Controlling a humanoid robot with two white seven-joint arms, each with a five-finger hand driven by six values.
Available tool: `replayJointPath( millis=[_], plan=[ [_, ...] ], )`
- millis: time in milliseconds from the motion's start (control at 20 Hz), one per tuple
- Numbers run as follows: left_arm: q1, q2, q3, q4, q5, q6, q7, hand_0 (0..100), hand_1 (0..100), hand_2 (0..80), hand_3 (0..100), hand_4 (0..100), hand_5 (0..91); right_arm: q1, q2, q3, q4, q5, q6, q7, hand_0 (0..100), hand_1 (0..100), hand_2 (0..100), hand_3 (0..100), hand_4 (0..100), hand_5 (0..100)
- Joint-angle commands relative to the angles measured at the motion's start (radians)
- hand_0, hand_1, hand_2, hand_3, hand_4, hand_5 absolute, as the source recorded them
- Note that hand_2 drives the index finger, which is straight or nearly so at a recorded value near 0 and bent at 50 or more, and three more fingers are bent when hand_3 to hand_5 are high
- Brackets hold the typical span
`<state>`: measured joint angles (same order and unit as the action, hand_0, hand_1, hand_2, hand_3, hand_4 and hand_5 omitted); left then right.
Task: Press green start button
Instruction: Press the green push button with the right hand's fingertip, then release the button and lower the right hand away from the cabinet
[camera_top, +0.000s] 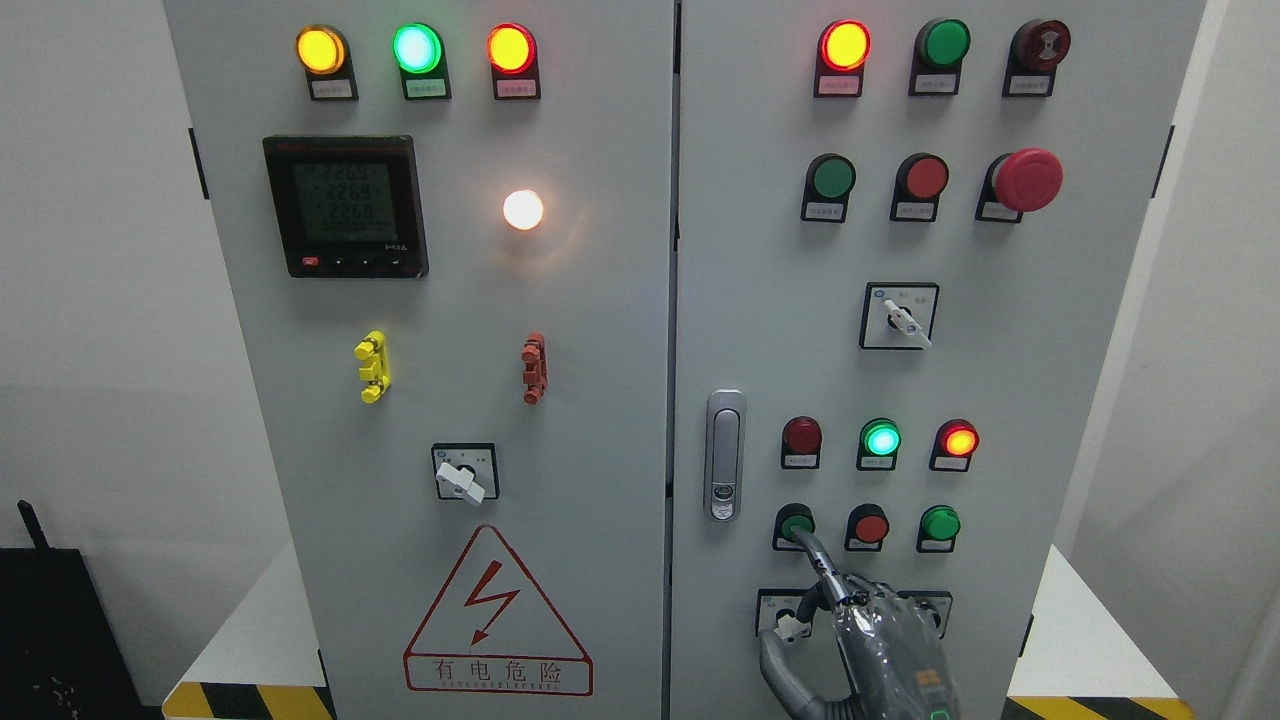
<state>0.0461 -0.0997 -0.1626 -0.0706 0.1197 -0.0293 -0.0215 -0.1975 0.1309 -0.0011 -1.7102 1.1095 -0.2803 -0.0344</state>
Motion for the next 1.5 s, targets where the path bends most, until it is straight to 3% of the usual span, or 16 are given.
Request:
replayJointPath(
  millis=[0, 900, 1450],
  plan=[
    [0.000, 0.000, 0.000, 0.000, 0.000, 0.000, 0.000, 12, 56, 0.0, 0, 0, 0.0, -0.014, 0.001, -0.014, 0.049, 0.001, 0.001, 0.001, 56, 36, 0, 63, 61, 50],
    [0.000, 0.000, 0.000, 0.000, 0.000, 0.000, 0.000, 12, 56, 0.0, 0, 0, 0.0, -0.016, 0.003, -0.023, 0.014, -0.005, -0.013, -0.004, 56, 36, 0, 64, 61, 50],
    [0.000, 0.000, 0.000, 0.000, 0.000, 0.000, 0.000, 12, 56, 0.0, 0, 0, 0.0, 0.046, 0.003, -0.020, -0.092, -0.060, -0.020, 0.002, 64, 39, 0, 66, 60, 49]
  ],
)
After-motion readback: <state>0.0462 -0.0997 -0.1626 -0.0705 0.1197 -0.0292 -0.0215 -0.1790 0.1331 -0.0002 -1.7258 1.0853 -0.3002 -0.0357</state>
